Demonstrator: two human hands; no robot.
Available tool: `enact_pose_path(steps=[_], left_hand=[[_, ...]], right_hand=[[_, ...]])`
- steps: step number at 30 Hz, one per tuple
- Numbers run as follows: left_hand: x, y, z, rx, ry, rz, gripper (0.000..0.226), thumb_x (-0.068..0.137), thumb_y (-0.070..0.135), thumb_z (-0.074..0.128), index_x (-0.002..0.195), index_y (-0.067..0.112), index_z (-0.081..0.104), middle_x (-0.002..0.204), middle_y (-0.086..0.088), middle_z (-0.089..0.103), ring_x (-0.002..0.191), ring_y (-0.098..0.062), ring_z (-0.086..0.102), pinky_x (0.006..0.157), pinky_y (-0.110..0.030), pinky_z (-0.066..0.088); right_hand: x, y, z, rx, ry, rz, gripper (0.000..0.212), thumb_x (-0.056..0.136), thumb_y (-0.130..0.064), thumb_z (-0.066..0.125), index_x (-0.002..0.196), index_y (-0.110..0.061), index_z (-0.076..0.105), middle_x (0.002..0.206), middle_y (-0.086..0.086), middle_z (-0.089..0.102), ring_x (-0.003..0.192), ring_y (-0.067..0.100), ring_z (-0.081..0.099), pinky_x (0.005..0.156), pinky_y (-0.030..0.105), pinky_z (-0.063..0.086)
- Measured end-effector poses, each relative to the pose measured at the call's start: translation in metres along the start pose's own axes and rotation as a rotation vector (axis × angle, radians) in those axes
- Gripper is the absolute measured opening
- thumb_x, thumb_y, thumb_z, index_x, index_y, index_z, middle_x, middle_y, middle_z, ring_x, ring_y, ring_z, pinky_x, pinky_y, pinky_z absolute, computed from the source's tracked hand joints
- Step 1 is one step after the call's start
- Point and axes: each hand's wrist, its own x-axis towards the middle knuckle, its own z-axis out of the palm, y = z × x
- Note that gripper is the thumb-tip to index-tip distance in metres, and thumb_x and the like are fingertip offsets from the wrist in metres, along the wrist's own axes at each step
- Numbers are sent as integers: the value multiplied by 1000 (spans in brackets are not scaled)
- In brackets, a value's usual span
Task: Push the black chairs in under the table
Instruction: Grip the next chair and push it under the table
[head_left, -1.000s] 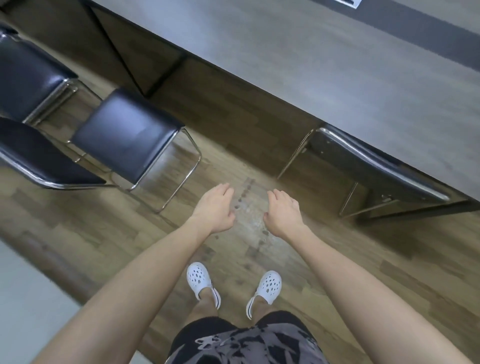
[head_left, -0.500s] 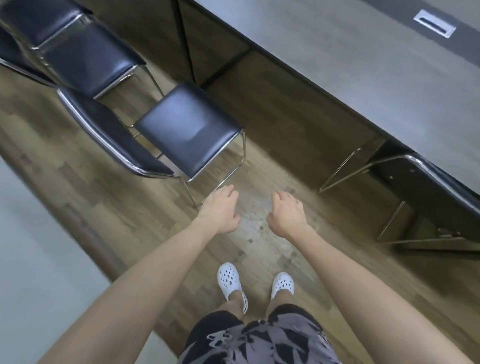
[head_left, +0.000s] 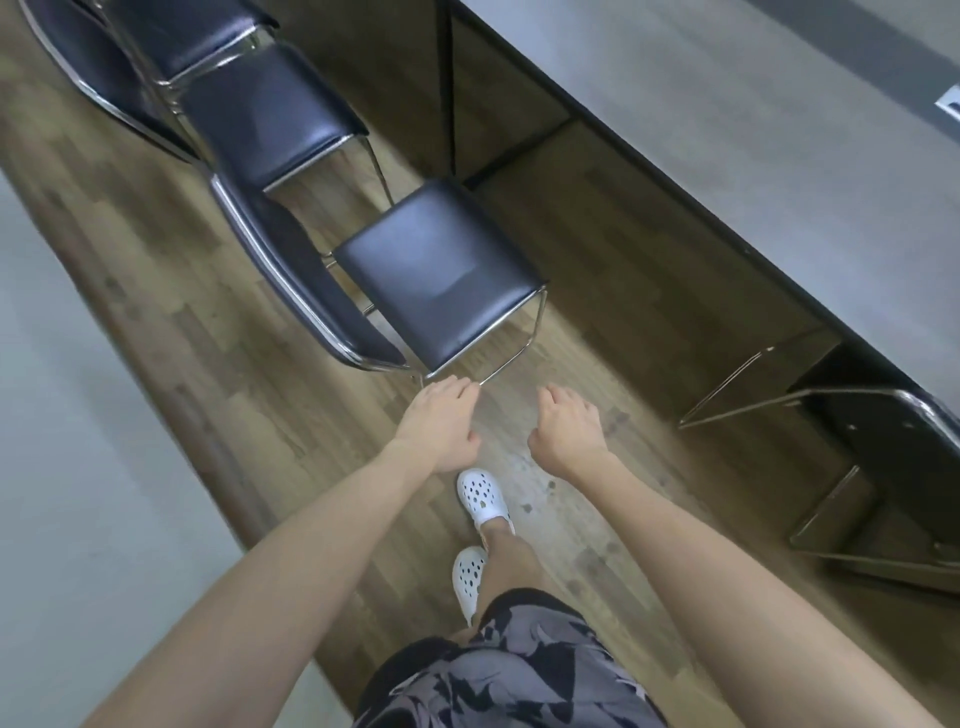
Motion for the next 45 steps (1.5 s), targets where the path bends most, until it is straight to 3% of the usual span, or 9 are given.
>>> enact_pose_path(steps=[4,9,18,23,27,32,45], left_hand=[[16,-20,-14,-10,21,-23,52,80,29,55,128,9,47,128,-6,52,123,-25,46,107,-34,33],[42,-48,-30,-18,-14,-82,54,82,30,54,132,9,46,138,-8,49,131,-26,41,112,-36,30],[73,-106,-56,-38,-7,-158,49,86,29,51,130,8,48,137,-8,51,131,-25,42,112,-33,30],[79,-146,-64,-47,-19,-185,42,84,28,52,121,10,53,126,-5,56,121,-23,48,106,-31,35],[84,-182,-69,-26,-44,-149,43,85,28,50,124,10,53,128,-5,55,121,-23,47,106,-32,35],[85,-238,-81,-19,-106,-54,59,90,29,48,145,8,39,155,-8,33,144,-23,28,118,-32,20],[83,-359,-114,110,-148,222,65,84,28,51,145,10,38,155,-7,32,145,-22,25,119,-34,20]], right_hand=[[29,-15,-9,-5,-13,-38,38,85,-16,49,122,-10,46,132,6,47,127,27,39,102,38,31],[75,-32,-23,-19,-24,-101,37,86,-17,48,122,-10,47,130,5,48,129,27,39,105,38,32],[138,-69,-37,-59,-67,-170,36,83,-15,48,119,-14,47,126,2,49,125,24,41,101,37,34],[159,-100,-36,-48,-82,-167,30,83,-15,49,113,-15,47,119,1,51,120,24,44,98,35,34],[171,-128,-31,-69,-94,-143,26,84,-18,52,109,-14,46,119,2,50,119,24,44,98,35,35],[183,-176,-27,-11,-92,-35,22,87,-21,50,107,-13,47,117,4,52,118,25,46,97,35,36],[193,-286,-23,120,8,251,31,98,-37,38,108,-11,52,119,7,56,117,29,49,95,38,35]])
